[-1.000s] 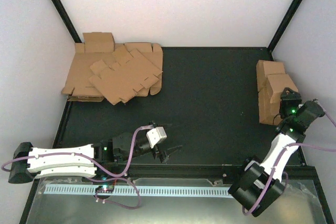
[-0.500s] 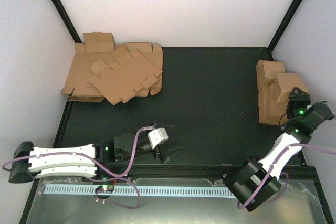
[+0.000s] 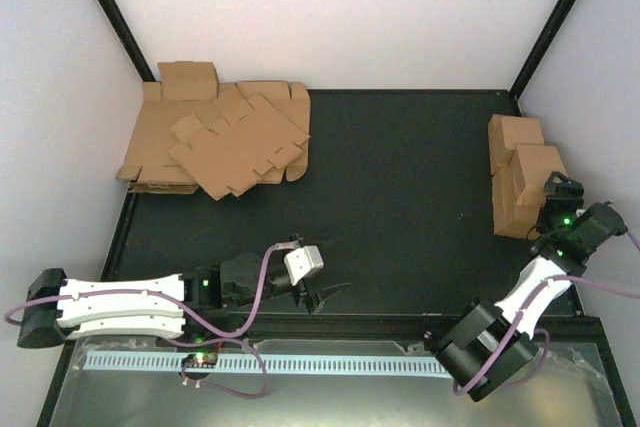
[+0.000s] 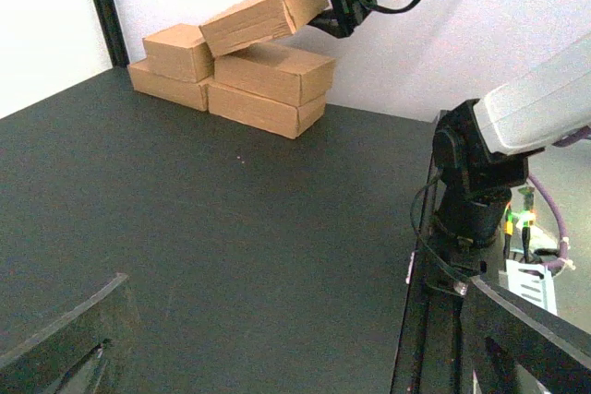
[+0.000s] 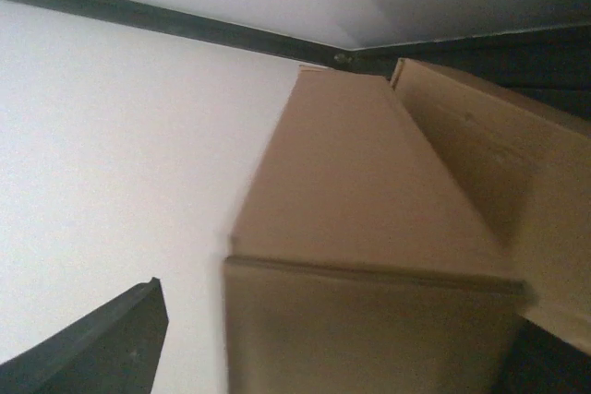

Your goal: Fold the paper box

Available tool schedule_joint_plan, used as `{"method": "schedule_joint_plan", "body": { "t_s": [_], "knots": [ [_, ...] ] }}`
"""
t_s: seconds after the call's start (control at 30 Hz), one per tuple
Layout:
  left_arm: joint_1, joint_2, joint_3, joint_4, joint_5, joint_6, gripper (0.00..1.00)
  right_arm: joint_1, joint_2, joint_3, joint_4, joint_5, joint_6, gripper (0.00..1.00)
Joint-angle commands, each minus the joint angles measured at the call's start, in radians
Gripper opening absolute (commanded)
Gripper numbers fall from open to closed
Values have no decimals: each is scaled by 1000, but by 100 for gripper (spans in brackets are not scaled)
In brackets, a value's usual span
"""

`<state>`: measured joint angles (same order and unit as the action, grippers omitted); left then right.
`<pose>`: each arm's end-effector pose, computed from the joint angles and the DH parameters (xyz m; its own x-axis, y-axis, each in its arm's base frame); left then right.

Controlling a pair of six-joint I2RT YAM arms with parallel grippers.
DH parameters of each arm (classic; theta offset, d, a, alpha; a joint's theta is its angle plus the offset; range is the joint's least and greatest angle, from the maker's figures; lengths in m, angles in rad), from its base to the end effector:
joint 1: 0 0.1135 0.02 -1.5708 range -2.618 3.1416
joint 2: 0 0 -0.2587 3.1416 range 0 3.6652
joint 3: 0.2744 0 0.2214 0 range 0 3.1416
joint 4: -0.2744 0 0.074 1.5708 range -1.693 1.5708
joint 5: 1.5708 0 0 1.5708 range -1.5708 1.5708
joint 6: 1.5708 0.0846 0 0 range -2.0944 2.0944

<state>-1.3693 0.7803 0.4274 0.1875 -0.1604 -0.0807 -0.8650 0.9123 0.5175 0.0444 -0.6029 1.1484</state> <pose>0.0557 -0.2052 0.2522 -0.1083 0.1324 -0.9853 0.9300 0.3638 -0.0533 0.1769 -0.1336 0.2422 0.1655 0.9641 -0.2075 0.3185 0.1469 0.9365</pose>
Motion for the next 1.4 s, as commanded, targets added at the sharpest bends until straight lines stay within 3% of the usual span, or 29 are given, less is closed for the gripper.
{"method": "schedule_joint_plan", "body": {
  "t_s": [0.0, 0.1, 0.17, 0.33, 0.43, 0.6, 0.77, 0.93, 1.03, 1.17, 1.27, 1.37],
  "knots": [
    [-4, -13, 32, 2, 23, 0, 99, -6, -58, 6, -96, 69, -39, 88],
    [-4, -27, 27, -6, 25, -4, 99, -9, -84, 26, -173, 120, -63, 88],
    [-4, -38, 23, -11, 24, -5, 99, -9, -94, 52, -253, 171, -86, 99],
    [-5, -55, 16, -17, 33, -12, 99, -11, -103, 125, -455, 308, -119, 99],
    [-5, -66, 12, -25, 33, -14, 99, -11, -108, 132, -474, 321, -135, 100],
    [-4, -70, 6, -34, 12, -10, 99, 10, -113, 240, -500, 247, -339, 100],
    [12, -40, 9, -6, -64, -69, 99, 293, -60, 370, -545, 373, -502, 100],
    [101, -2, 56, -55, -30, -161, 99, 739, 163, 497, -689, 560, -635, 97],
    [154, 0, 65, -83, 6, -217, 99, 968, 295, 506, -734, 607, -613, 86],
    [195, -26, 59, -114, 39, -243, 99, 1067, 459, 437, -627, 566, -549, 37],
    [213, -50, 45, -128, 51, -247, 99, 1130, 600, 513, -649, 640, -541, 10],
    [224, -64, 34, -138, 57, -250, 99, 1153, 673, 551, -677, 706, -544, 2]
  ]
}}
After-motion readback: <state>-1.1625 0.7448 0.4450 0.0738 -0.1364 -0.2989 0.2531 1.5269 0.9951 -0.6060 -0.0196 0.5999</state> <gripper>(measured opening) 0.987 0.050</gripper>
